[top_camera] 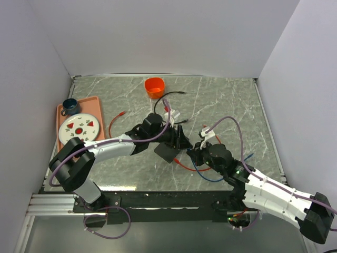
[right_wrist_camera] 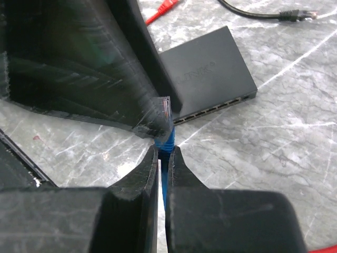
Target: Insert the plug into the switch port
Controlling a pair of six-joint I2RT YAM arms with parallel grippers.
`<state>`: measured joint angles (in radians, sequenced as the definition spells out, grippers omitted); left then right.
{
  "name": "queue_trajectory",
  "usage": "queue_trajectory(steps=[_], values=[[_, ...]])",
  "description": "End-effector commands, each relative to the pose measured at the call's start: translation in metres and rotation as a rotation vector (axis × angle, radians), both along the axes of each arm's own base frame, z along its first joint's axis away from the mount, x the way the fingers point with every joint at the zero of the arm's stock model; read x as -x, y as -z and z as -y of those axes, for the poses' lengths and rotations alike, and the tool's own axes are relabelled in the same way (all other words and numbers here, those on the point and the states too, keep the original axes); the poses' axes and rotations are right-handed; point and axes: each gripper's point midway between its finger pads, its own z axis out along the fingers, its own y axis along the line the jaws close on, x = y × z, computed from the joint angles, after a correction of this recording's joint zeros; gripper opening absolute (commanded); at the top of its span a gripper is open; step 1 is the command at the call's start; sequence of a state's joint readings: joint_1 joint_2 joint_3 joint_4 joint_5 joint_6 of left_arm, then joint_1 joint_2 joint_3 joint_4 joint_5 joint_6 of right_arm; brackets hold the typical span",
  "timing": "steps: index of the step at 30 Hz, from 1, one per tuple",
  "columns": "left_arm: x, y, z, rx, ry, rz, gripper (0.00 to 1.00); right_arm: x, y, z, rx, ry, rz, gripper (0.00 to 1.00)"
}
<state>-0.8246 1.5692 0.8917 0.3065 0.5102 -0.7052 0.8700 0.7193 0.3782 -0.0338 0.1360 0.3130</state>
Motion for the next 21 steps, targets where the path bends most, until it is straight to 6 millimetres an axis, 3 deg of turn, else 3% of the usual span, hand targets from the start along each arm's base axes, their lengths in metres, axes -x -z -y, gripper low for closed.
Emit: queue_trajectory(steps=[1,3,7,8,12,16,21], values=[[-0.02,-0.021,-0.01,0.005,-0.072,0.05,0.8,-0.007,0.002,0.008,0.008,0.054,0.007,0.0],[-0.034,-0.016,-0.023,-0.022,-0.135,0.059,0.88,-0.007,0.011,0.011,0.029,0.068,-0.015,0.0],[-0.075,0.001,-0.066,-0.112,-0.292,0.076,0.91,-0.005,0.028,0.008,0.045,0.068,-0.073,0.0],[-0.082,0.013,-0.079,-0.183,-0.334,0.09,0.91,-0.004,0.031,0.006,0.045,0.061,-0.081,0.0],[-0.104,0.042,-0.104,-0.329,-0.408,0.117,0.92,-0.005,0.048,-0.004,0.061,0.043,-0.13,0.0],[-0.111,0.066,-0.103,-0.361,-0.379,0.092,0.91,-0.004,0.061,-0.014,0.074,0.013,-0.175,0.0],[-0.107,0.094,-0.087,-0.339,-0.288,0.05,0.85,-0.004,0.076,-0.02,0.103,-0.004,-0.219,0.0]])
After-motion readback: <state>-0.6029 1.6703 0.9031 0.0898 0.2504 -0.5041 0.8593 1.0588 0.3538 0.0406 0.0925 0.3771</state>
